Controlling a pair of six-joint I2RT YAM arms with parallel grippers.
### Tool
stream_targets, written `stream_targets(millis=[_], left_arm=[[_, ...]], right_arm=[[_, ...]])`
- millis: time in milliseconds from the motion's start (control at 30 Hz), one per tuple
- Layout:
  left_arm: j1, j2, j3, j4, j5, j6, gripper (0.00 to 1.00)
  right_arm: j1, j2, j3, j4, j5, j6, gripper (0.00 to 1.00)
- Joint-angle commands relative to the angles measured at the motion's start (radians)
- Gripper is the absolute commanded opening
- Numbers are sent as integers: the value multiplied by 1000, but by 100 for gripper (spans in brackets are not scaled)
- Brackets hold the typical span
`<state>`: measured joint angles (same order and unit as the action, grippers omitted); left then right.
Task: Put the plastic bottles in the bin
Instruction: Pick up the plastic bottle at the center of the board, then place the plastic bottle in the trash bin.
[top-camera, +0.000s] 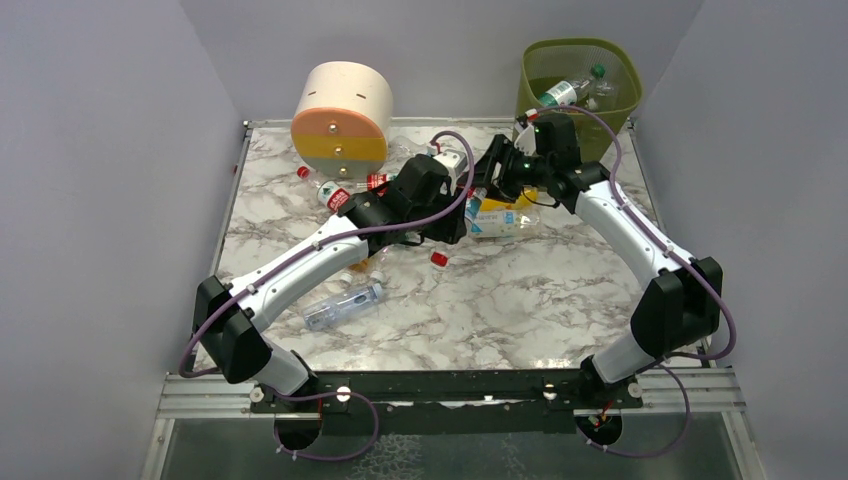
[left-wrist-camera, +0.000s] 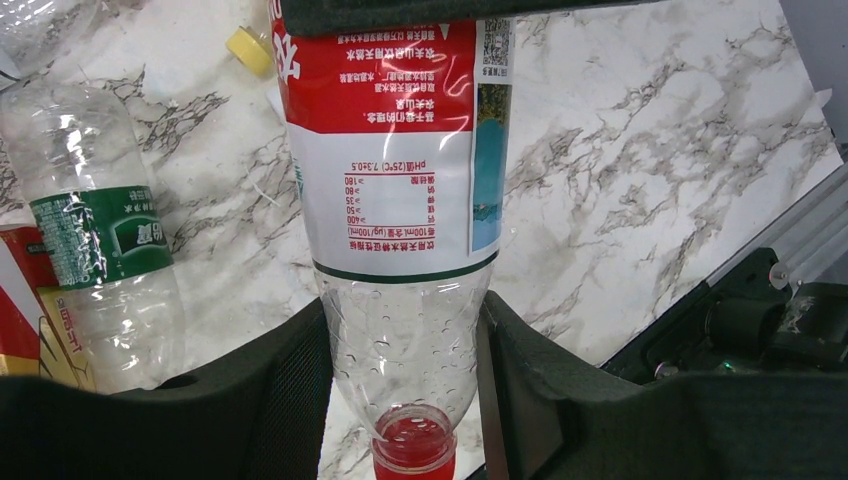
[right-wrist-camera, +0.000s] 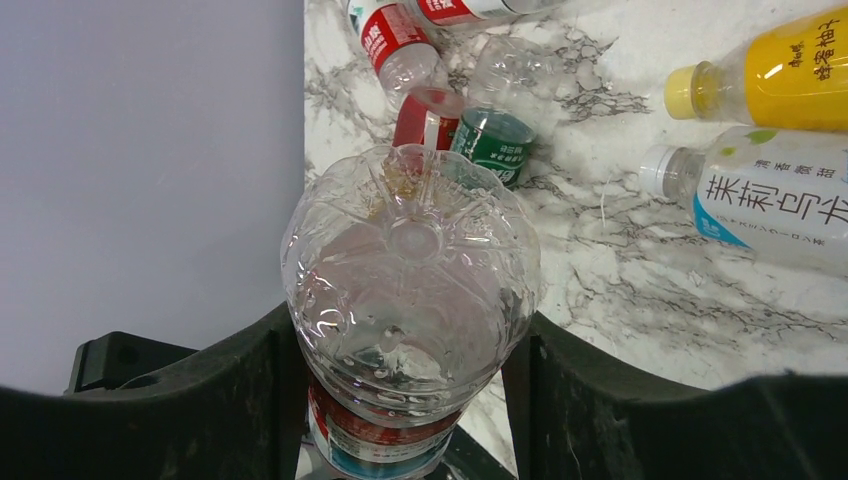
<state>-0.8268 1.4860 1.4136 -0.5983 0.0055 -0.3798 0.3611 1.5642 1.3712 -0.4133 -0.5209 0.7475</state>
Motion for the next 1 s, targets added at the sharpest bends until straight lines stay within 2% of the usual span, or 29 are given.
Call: stream_targets(millis=[0,100,167,200,367,567,667,867,967], left_arm=[[-3,-7,9,31,-50,14,49],[-3,-8,12,29,-63,9,75],[-4,-19,23,27,-68,9,97],[-2,-27,34,20,-72,9,99],[-2,-77,88,-43,-116,6,99],[0,-172,93,-83,-146,-25,99],[1,-203,73,-94,-151,-33,99],[9,-232,12,-125,-169,-36,99],[13,-256,-24,-132,-173,-44,99]], right_arm=[[7,-11,15,23,-11,7,46],[6,-8,40,12,4,5,45],[3,5,77,-15,31,-11,45],[-2,16,99,-27,42,-18,45],[-91,67,170,-36,-3,-23,45],[-266,95,277,-12,-38,-5,45],[-340,122,383,40,-15,29,46],[-453,311,725,70,5,120,46],[-497,368,786,120,25,164,46]])
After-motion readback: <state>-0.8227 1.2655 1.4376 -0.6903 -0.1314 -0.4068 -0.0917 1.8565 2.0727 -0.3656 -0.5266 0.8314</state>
